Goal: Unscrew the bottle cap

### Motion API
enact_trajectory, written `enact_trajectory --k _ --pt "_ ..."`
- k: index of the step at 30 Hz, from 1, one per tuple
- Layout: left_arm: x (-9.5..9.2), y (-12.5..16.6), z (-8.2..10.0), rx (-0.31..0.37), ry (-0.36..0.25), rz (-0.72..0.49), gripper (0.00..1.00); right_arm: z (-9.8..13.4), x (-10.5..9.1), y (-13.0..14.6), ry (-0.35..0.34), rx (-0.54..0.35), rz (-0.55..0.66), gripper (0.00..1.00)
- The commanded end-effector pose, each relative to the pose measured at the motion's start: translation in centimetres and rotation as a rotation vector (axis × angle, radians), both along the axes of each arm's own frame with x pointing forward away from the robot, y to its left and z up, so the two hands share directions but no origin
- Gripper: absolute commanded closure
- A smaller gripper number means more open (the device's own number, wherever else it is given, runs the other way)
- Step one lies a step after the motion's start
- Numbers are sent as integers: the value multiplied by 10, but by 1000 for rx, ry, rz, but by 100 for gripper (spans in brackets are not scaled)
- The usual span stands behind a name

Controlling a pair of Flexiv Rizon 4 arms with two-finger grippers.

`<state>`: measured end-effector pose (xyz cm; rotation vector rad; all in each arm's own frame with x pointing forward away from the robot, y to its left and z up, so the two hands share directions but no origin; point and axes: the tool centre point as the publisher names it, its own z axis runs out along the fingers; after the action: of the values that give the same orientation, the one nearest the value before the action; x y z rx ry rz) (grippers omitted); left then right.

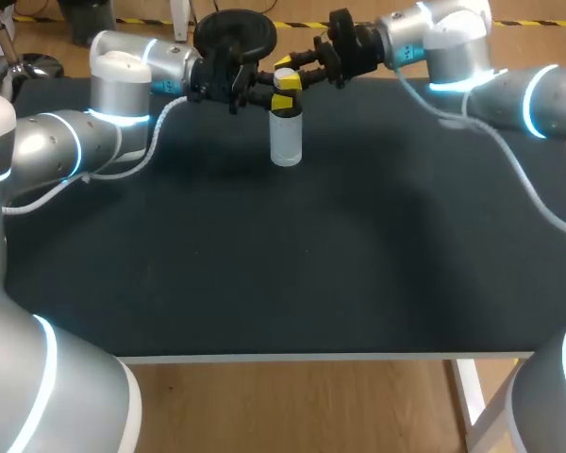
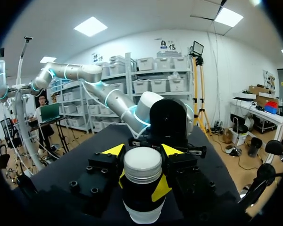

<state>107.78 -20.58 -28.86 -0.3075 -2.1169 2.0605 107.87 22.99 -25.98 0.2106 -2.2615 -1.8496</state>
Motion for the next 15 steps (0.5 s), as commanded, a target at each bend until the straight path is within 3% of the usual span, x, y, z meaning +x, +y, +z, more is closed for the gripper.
enact_trajectory --k 1,9,15 --pt "6 -3 -2 -2 3 -88 100 -8 10 6 84 -6 374 100" --pt "6 -3 -2 -2 3 -88 100 -9 6 7 100 -27 518 100" --pt "6 -3 -2 -2 3 -88 100 -7 5 2 77 -15 548 100"
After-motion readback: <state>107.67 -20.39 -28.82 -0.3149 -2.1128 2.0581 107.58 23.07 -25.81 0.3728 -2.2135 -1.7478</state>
